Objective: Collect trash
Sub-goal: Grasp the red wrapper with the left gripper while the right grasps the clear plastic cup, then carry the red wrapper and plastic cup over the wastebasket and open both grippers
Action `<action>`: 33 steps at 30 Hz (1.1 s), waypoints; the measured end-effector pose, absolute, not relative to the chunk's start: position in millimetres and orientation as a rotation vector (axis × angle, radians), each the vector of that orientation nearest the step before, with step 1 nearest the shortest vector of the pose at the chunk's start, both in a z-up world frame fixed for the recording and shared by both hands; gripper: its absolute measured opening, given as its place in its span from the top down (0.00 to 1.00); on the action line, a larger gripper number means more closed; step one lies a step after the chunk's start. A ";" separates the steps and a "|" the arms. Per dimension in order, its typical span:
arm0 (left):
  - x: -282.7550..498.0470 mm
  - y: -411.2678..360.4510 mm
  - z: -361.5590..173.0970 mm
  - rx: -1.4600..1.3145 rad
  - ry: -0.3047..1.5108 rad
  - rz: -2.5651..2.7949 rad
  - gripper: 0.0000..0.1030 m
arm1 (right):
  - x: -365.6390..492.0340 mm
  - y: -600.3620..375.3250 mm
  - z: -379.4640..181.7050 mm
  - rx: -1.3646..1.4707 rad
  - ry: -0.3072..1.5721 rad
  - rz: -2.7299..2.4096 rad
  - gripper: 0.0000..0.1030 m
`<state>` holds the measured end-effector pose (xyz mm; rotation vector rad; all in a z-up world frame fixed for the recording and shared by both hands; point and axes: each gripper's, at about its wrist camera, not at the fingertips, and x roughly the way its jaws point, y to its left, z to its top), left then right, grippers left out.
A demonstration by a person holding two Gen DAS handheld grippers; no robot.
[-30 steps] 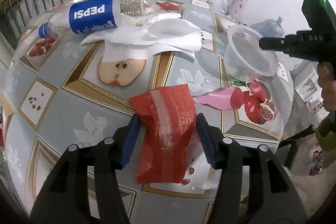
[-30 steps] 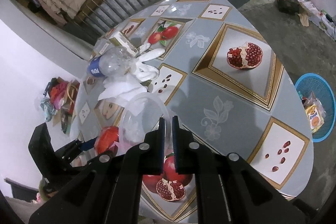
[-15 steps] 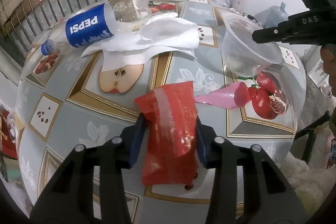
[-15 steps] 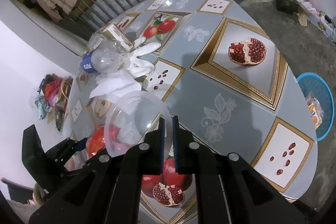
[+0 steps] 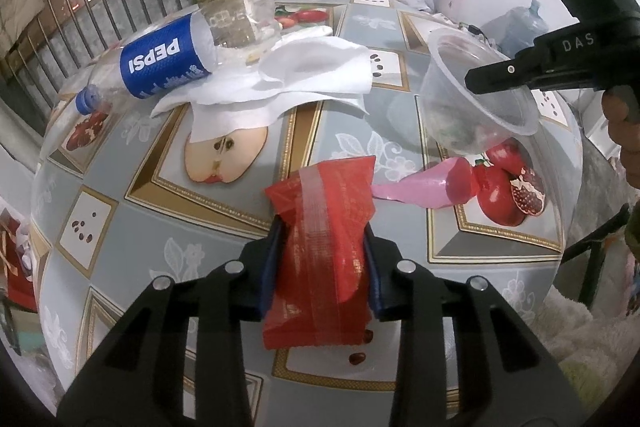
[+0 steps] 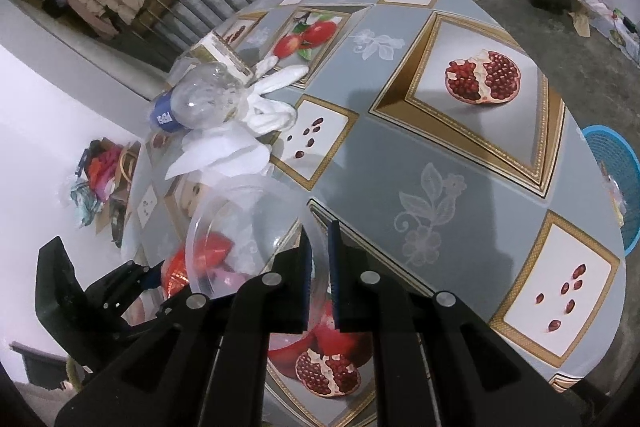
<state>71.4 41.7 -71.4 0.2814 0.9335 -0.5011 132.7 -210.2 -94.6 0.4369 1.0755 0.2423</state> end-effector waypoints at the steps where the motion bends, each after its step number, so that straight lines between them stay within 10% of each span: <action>1: 71.3 41.4 -71.5 0.282 0.933 -0.501 0.68 | 132.7 -210.3 -94.5 0.437 1.075 0.242 0.92; 33: 79.9 27.3 -21.6 0.217 0.809 -0.611 0.72 | 99.0 -266.1 -52.4 0.544 0.873 0.142 0.93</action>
